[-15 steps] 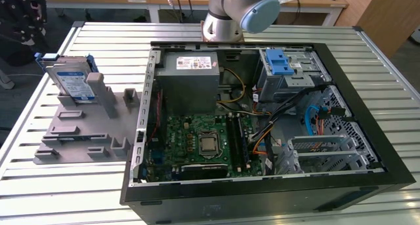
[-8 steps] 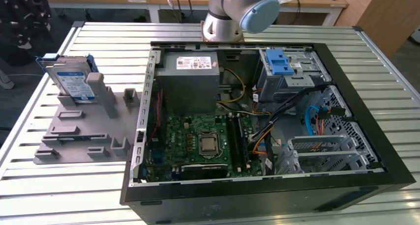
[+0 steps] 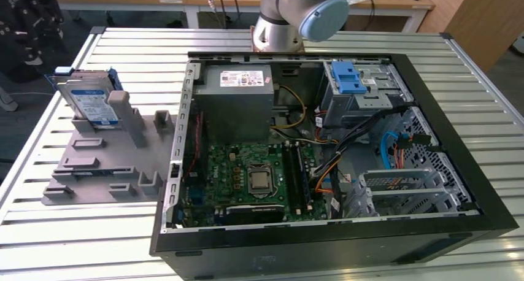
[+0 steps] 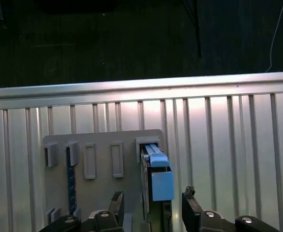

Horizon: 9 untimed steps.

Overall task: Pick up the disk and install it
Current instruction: 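Pick up the disk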

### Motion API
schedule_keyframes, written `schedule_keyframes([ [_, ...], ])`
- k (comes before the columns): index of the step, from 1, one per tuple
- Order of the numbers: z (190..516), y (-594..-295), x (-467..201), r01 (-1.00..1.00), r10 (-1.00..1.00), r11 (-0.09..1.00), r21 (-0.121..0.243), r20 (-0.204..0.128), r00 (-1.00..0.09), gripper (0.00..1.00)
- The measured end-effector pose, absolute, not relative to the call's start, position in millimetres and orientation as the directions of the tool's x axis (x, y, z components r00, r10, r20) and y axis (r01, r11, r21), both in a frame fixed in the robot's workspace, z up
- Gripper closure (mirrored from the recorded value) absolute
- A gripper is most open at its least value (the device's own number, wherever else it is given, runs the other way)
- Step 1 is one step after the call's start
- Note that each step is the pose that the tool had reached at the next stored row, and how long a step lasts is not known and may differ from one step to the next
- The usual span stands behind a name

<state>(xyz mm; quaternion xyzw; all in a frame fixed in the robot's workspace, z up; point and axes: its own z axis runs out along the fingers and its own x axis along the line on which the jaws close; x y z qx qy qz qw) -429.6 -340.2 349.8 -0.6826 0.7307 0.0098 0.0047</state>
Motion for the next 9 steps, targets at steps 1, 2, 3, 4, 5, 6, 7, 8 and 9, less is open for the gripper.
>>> schedule_keyframes([
  [1, 349.0, -340.2, -429.7, -0.998, -0.998, 0.064, 0.008, -0.020, -0.065, 0.41],
  [2, 348.0, -340.2, -429.8, -0.998, -0.998, 0.063, 0.008, -0.020, -0.063, 0.41],
  [3, 346.8, -340.2, -430.0, -0.998, -0.998, 0.063, 0.007, -0.020, -0.063, 0.41],
  [4, 345.5, -340.2, -430.3, -0.998, -0.998, 0.063, 0.007, -0.020, -0.063, 0.41],
  [5, 344.2, -340.1, -430.7, -0.998, -0.998, 0.063, 0.007, -0.020, -0.063, 0.41],
  [6, 343.1, -340.0, -431.0, -0.998, -0.998, 0.063, 0.007, -0.020, -0.063, 0.41],
  [7, 342.1, -339.8, -431.3, -0.998, -0.998, 0.063, 0.007, -0.020, -0.063, 0.41],
  [8, 341.4, -339.5, -431.5, -0.998, -0.998, 0.063, 0.007, -0.020, -0.063, 0.41],
  [9, 340.7, -339.1, -431.7, -0.998, -0.998, 0.063, 0.007, -0.020, -0.063, 0.41],
])
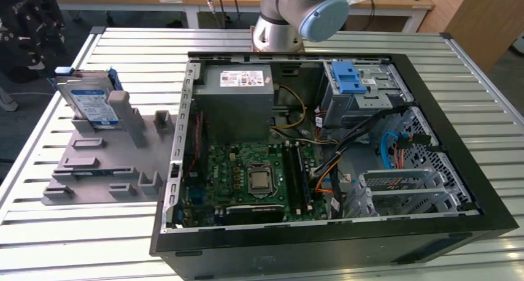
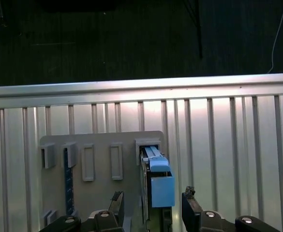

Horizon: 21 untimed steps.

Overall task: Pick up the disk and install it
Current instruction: 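Pick up the disk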

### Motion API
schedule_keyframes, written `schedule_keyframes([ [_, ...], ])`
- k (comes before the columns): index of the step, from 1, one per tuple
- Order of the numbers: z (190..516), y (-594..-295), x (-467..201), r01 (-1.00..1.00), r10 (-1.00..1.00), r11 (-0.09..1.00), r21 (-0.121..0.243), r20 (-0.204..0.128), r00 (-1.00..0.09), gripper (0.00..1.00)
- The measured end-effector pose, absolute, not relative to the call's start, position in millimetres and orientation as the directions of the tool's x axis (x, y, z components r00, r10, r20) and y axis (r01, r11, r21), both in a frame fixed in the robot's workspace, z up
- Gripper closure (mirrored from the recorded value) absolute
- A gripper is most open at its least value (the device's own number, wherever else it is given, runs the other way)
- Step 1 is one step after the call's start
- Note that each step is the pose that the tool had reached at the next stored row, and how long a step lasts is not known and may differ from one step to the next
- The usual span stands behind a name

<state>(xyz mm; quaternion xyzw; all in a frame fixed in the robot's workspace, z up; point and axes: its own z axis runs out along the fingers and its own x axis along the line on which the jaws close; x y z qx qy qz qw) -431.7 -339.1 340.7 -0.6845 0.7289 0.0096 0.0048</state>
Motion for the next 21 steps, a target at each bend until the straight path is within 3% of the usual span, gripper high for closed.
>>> schedule_keyframes([
  [21, 321.5, -336.4, -433.7, -0.999, -0.998, 0.052, 0.008, -0.021, -0.052, 0.41],
])
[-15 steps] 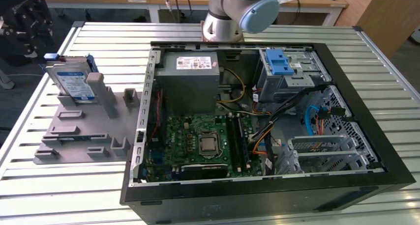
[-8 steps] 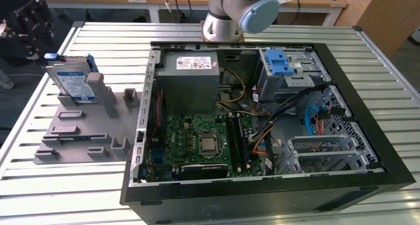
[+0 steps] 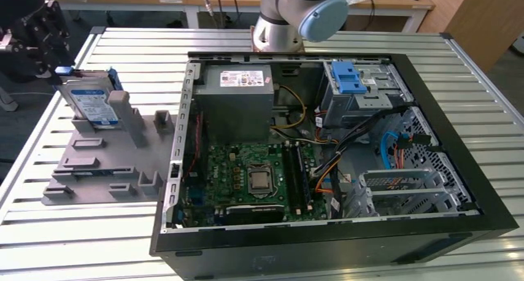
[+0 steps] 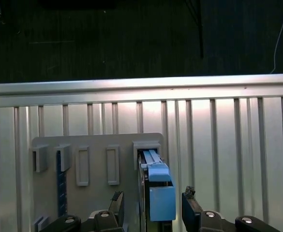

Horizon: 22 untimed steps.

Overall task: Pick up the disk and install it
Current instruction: 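Pick up the disk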

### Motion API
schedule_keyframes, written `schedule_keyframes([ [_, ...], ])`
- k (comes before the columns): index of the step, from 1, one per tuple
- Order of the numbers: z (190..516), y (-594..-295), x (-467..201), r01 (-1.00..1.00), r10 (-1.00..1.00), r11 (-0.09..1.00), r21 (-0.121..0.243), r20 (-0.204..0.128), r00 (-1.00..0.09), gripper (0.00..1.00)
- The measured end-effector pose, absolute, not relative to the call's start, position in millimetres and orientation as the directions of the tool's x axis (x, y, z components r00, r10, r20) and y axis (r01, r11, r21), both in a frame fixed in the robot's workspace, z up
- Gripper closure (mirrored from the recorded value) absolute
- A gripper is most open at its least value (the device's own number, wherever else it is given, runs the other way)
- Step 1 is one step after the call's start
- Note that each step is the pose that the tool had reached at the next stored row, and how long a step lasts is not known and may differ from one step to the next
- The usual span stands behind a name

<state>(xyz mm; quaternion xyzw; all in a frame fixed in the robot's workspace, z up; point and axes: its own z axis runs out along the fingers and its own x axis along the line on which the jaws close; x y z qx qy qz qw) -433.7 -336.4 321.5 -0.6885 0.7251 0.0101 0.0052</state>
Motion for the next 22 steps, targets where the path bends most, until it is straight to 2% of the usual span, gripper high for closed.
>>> schedule_keyframes([
  [10, 312.3, -336.4, -433.6, -0.999, -0.999, 0.049, 0.008, -0.021, -0.049, 0.41],
  [11, 308.7, -335.1, -433.7, -0.999, -0.999, 0.048, 0.008, -0.022, -0.048, 0.43],
  [12, 308.2, -334.7, -433.7, -0.999, -0.999, 0.048, 0.008, -0.022, -0.048, 0.49],
  [22, 301.7, -332.3, -435.2, -0.999, -0.999, 0.048, 0.008, -0.023, -0.048, 0.49],
])
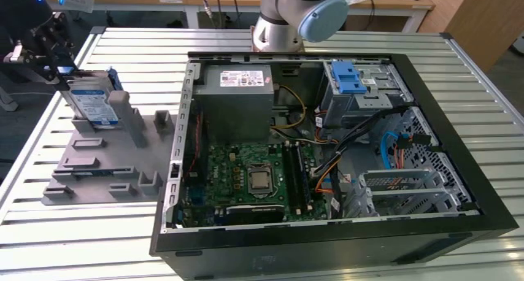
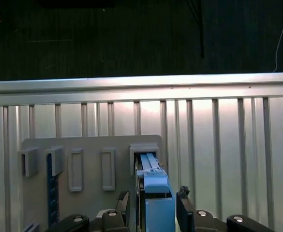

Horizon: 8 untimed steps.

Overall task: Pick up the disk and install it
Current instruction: 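Pick up the disk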

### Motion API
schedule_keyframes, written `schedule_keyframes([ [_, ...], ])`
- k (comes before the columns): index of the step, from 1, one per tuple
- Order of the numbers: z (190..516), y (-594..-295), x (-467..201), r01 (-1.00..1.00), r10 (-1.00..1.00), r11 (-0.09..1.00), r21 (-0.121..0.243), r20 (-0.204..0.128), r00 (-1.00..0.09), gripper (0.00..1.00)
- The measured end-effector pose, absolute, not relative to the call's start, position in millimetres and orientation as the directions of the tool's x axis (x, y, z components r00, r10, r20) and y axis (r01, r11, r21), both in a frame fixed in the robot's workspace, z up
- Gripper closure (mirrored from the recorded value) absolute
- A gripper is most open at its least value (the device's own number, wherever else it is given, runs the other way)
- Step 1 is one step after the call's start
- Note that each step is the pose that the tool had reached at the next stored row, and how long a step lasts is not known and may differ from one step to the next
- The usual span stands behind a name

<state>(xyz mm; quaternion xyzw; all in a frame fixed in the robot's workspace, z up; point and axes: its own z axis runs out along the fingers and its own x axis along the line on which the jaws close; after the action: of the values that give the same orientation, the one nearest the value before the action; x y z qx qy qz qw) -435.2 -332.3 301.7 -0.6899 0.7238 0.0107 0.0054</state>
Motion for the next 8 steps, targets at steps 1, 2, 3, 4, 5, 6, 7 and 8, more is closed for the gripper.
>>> schedule_keyframes([
  [1, 300.9, -332.3, -435.3, -0.999, -0.999, 0.048, 0.009, -0.023, -0.048, 0.49],
  [2, 300.0, -332.3, -435.4, -0.999, -0.999, 0.048, 0.009, -0.023, -0.048, 0.49],
  [3, 299.2, -332.4, -435.5, -0.999, -0.999, 0.048, 0.009, -0.023, -0.048, 0.49],
  [4, 298.5, -332.3, -435.5, -0.999, -0.999, 0.048, 0.010, -0.023, -0.048, 0.49],
  [5, 297.9, -332.3, -435.6, -0.999, -0.999, 0.048, 0.010, -0.023, -0.048, 0.49],
  [6, 297.5, -332.0, -435.6, -0.999, -0.999, 0.048, 0.010, -0.023, -0.048, 0.49],
  [7, 297.1, -331.8, -435.6, -0.999, -0.999, 0.048, 0.010, -0.023, -0.048, 0.49],
  [8, 296.5, -331.7, -435.6, -0.999, -0.999, 0.048, 0.010, -0.023, -0.048, 0.49],
])
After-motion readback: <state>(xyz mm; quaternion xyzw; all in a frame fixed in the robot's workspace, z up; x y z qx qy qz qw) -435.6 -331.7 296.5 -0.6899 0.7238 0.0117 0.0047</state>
